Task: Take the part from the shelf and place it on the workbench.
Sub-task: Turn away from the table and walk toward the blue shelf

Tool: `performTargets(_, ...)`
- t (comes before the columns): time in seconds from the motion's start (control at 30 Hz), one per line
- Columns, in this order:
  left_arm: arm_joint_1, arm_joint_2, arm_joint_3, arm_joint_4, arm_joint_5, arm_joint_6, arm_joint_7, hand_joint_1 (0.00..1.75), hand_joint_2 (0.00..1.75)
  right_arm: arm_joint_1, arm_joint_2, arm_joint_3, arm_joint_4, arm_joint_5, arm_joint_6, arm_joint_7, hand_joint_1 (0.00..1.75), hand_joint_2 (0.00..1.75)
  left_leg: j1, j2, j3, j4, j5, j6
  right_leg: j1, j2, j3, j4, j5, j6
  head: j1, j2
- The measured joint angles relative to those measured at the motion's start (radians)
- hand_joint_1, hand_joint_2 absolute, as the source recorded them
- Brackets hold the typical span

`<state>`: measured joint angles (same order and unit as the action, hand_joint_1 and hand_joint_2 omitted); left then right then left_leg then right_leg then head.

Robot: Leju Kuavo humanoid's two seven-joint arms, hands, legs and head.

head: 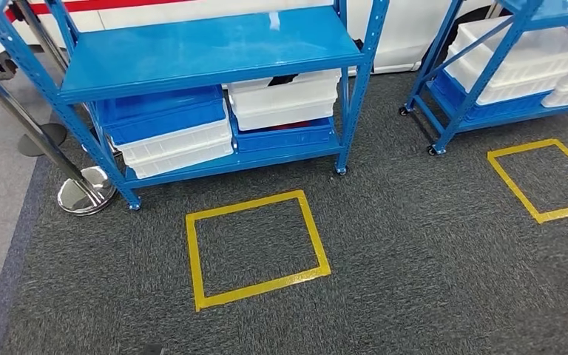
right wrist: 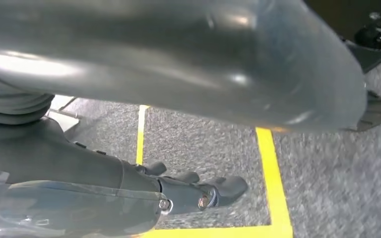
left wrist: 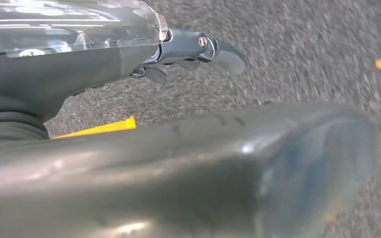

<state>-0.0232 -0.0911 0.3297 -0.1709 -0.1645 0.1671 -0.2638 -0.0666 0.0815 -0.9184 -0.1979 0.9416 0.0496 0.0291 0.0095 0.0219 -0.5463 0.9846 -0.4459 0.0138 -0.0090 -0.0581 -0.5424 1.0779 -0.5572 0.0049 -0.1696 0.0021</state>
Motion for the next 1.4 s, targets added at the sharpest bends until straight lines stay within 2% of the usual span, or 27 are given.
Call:
performTargets(0.03,-0.002,-0.001,0.000,0.000,0.000,0.000,0.000,0.00,0.00,0.002,0.000,0.000,0.000,0.000,0.000,0.000,0.00,0.00,0.000,-0.010,-0.001,-0.001,0.001,0.003,-0.003,0.029,-0.029,0.062,-0.033,0.002,0.000,0.000)
performTargets(0.07,-0.003,-0.001,0.000,0.000,0.000,0.000,0.000,0.00,0.00,0.004,0.000,0.000,0.000,0.000,0.000,0.000,0.00,0.00,0.000,-0.020,-0.003,0.000,0.002,0.006,-0.004,0.045,-0.063,0.132,-0.065,0.004,0.000,0.000)
performTargets(0.1,-0.004,-0.001,0.000,0.000,0.000,0.000,0.000,0.00,0.00,0.005,0.000,0.000,0.000,0.000,0.001,0.000,0.00,0.00,0.000,-0.033,-0.004,0.000,0.003,0.006,-0.005,0.051,-0.092,0.189,-0.084,0.005,0.000,0.000)
performTargets(0.13,-0.004,-0.001,0.000,0.000,0.000,0.000,0.000,0.00,0.00,0.007,0.000,0.000,0.000,0.000,0.001,0.000,0.00,0.00,0.000,-0.046,-0.005,0.002,0.002,0.006,-0.006,0.053,-0.108,0.216,-0.083,0.007,0.000,0.000)
performTargets(0.17,-0.003,-0.001,0.000,0.000,0.000,0.000,0.000,0.00,0.00,0.007,-0.001,0.000,0.000,0.000,0.001,0.000,0.00,0.00,0.001,-0.059,-0.004,0.004,0.002,0.005,-0.008,0.055,-0.106,0.205,-0.062,0.007,0.000,0.000)
performTargets(0.2,-0.002,-0.002,0.000,0.000,0.000,0.000,-0.001,0.00,0.00,0.008,-0.001,0.000,0.000,0.001,0.001,0.000,0.00,0.00,0.001,-0.073,-0.003,0.007,0.000,0.003,-0.010,0.060,-0.087,0.156,-0.024,0.007,0.000,0.000)
performTargets(0.27,-0.002,-0.003,0.000,0.000,0.000,0.001,-0.004,0.00,0.00,0.009,-0.002,0.000,0.000,0.002,0.001,0.001,0.00,0.00,0.001,-0.098,-0.007,0.019,-0.005,-0.006,-0.018,0.104,-0.033,0.026,0.043,0.007,0.000,0.000)
performTargets(0.33,-0.003,-0.003,0.000,0.000,0.000,0.001,-0.008,0.00,0.00,0.008,-0.002,-0.001,0.000,0.004,0.002,0.001,0.00,0.00,0.000,-0.118,-0.017,0.029,-0.007,-0.019,-0.020,0.139,-0.011,-0.035,0.061,0.004,0.000,0.000)
performTargets(0.4,0.000,-0.003,0.000,0.000,0.001,0.002,-0.014,0.00,0.00,0.004,-0.002,-0.001,0.000,0.007,0.003,0.002,0.00,0.00,0.002,-0.136,-0.025,0.029,-0.005,-0.033,-0.017,0.126,-0.012,-0.036,0.060,-0.007,0.000,0.000)
performTargets(0.47,0.002,-0.002,0.001,0.000,0.001,0.002,-0.018,0.00,0.00,0.002,-0.002,-0.001,0.000,0.009,0.003,0.002,0.00,0.00,0.002,-0.110,-0.036,0.049,-0.018,-0.044,-0.018,0.102,-0.010,-0.041,0.063,-0.022,0.000,0.000)
performTargets(0.53,0.001,-0.002,0.001,0.000,0.002,0.001,-0.019,0.00,0.00,0.006,-0.002,-0.002,0.000,0.010,0.003,0.002,0.00,0.00,0.002,-0.057,-0.080,0.146,-0.075,-0.051,-0.016,0.074,-0.008,-0.045,0.063,-0.034,-0.001,0.000)
performTargets(0.6,-0.001,-0.003,0.001,0.000,0.002,0.001,-0.020,0.00,0.00,0.009,-0.002,-0.003,0.000,0.010,0.001,0.002,0.00,0.00,0.003,-0.035,-0.142,0.284,-0.137,-0.055,-0.010,0.044,-0.008,-0.045,0.060,-0.040,-0.001,0.000)
performTargets(0.63,0.000,-0.003,0.001,0.000,0.003,0.000,-0.022,0.00,0.00,0.009,-0.002,-0.004,0.000,0.009,-0.003,0.000,0.00,0.00,0.004,-0.032,-0.158,0.321,-0.145,-0.056,-0.007,0.033,-0.007,-0.045,0.058,-0.041,-0.001,0.000)
performTargets(0.67,0.001,-0.003,0.002,0.000,0.004,0.000,-0.026,0.00,0.00,0.009,-0.002,-0.007,0.000,0.005,-0.008,-0.002,0.00,0.00,0.003,-0.031,-0.155,0.320,-0.134,-0.054,-0.005,0.025,-0.006,-0.045,0.055,-0.040,-0.001,0.000)
performTargets(0.73,0.004,-0.003,0.005,0.000,0.004,-0.001,-0.036,0.00,0.00,0.005,-0.002,-0.013,0.000,-0.004,-0.022,-0.006,0.00,0.00,-0.001,-0.026,-0.091,0.206,-0.073,-0.041,-0.001,0.015,0.001,-0.045,0.048,-0.038,-0.001,0.000)
performTargets(0.8,0.003,-0.002,0.009,0.000,0.003,-0.001,-0.044,0.00,0.00,0.001,-0.001,-0.018,0.000,-0.010,-0.032,-0.010,0.00,0.00,-0.011,-0.010,-0.018,0.073,-0.042,-0.022,0.002,0.005,0.010,-0.047,0.039,-0.031,-0.001,0.000)
performTargets(0.9,0.004,-0.002,0.011,0.000,0.001,-0.003,-0.051,0.00,0.00,-0.003,0.000,-0.027,0.000,-0.015,-0.039,-0.012,0.00,0.00,-0.018,-0.004,0.016,0.010,-0.054,-0.006,-0.003,-0.004,0.025,-0.047,0.045,-0.009,-0.001,0.000)
performTargets(0.97,0.010,-0.003,0.011,0.000,0.000,-0.007,-0.052,0.00,0.00,-0.004,-0.001,-0.032,0.000,-0.017,-0.040,-0.012,0.00,0.00,-0.012,-0.010,0.046,-0.012,-0.049,0.007,-0.005,0.008,0.029,-0.025,0.051,0.002,0.000,0.000)
performTargets(1.0,0.011,-0.003,0.011,0.000,-0.001,-0.009,-0.053,0.00,0.00,-0.003,-0.001,-0.033,0.000,-0.017,-0.040,-0.012,0.00,0.00,-0.010,-0.012,0.063,-0.019,-0.049,0.013,-0.006,0.021,0.013,0.003,0.043,0.006,0.000,0.000)
performTargets(1.03,0.011,-0.003,0.011,0.000,-0.003,-0.012,-0.053,0.00,0.00,-0.003,-0.001,-0.035,0.000,-0.018,-0.039,-0.012,0.00,0.00,-0.008,-0.013,0.076,-0.023,-0.052,0.016,-0.008,0.036,-0.021,0.053,0.028,0.009,0.000,0.000)
performTargets(1.13,0.009,-0.004,0.011,0.000,-0.012,-0.019,-0.053,0.00,0.00,0.004,-0.003,-0.041,0.000,-0.021,-0.039,-0.012,0.00,0.00,-0.006,-0.023,0.109,-0.024,-0.080,0.015,-0.011,0.054,-0.155,0.208,-0.032,0.021,0.000,0.000)
performTargets(1.2,0.013,-0.004,0.011,0.000,-0.014,-0.020,-0.053,0.00,0.00,0.012,-0.006,-0.042,0.000,-0.022,-0.039,-0.012,0.00,0.00,-0.002,-0.032,0.142,-0.024,-0.108,0.010,-0.014,0.054,-0.189,0.190,-0.041,0.028,0.000,0.000)
performTargets(1.23,0.016,-0.005,0.011,0.000,-0.014,-0.021,-0.053,0.00,0.00,0.016,-0.007,-0.042,0.000,-0.022,-0.039,-0.012,0.00,0.00,0.001,-0.035,0.162,-0.024,-0.126,0.005,-0.016,0.054,-0.189,0.141,-0.013,0.030,0.000,0.000)
performTargets(1.27,0.018,-0.006,0.011,0.000,-0.014,-0.021,-0.053,0.00,0.00,0.021,-0.008,-0.043,0.001,-0.022,-0.039,-0.012,0.00,0.00,0.002,-0.038,0.181,-0.023,-0.145,-0.001,-0.018,0.054,-0.187,0.083,0.050,0.031,0.000,0.000)
performTargets(1.33,0.019,-0.006,0.011,0.000,-0.014,-0.021,-0.053,0.00,0.00,0.025,-0.009,-0.046,0.002,-0.023,-0.038,-0.012,0.00,0.00,0.001,-0.041,0.209,-0.028,-0.177,-0.014,-0.016,0.052,-0.181,0.010,0.158,0.019,0.000,0.000)
performTargets(1.37,0.017,-0.006,0.011,0.000,-0.014,-0.021,-0.053,0.00,0.00,0.024,-0.009,-0.048,0.002,-0.023,-0.038,-0.012,0.00,0.00,0.000,-0.042,0.224,-0.034,-0.184,-0.022,-0.014,0.051,-0.178,-0.001,0.183,0.009,-0.001,0.000)
performTargets(1.4,0.014,-0.006,0.011,0.000,-0.014,-0.021,-0.053,0.00,0.00,0.021,-0.009,-0.049,0.002,-0.023,-0.038,-0.012,0.00,0.00,0.000,-0.042,0.230,-0.032,-0.178,-0.030,-0.012,0.051,-0.170,-0.002,0.170,-0.002,-0.002,0.000)
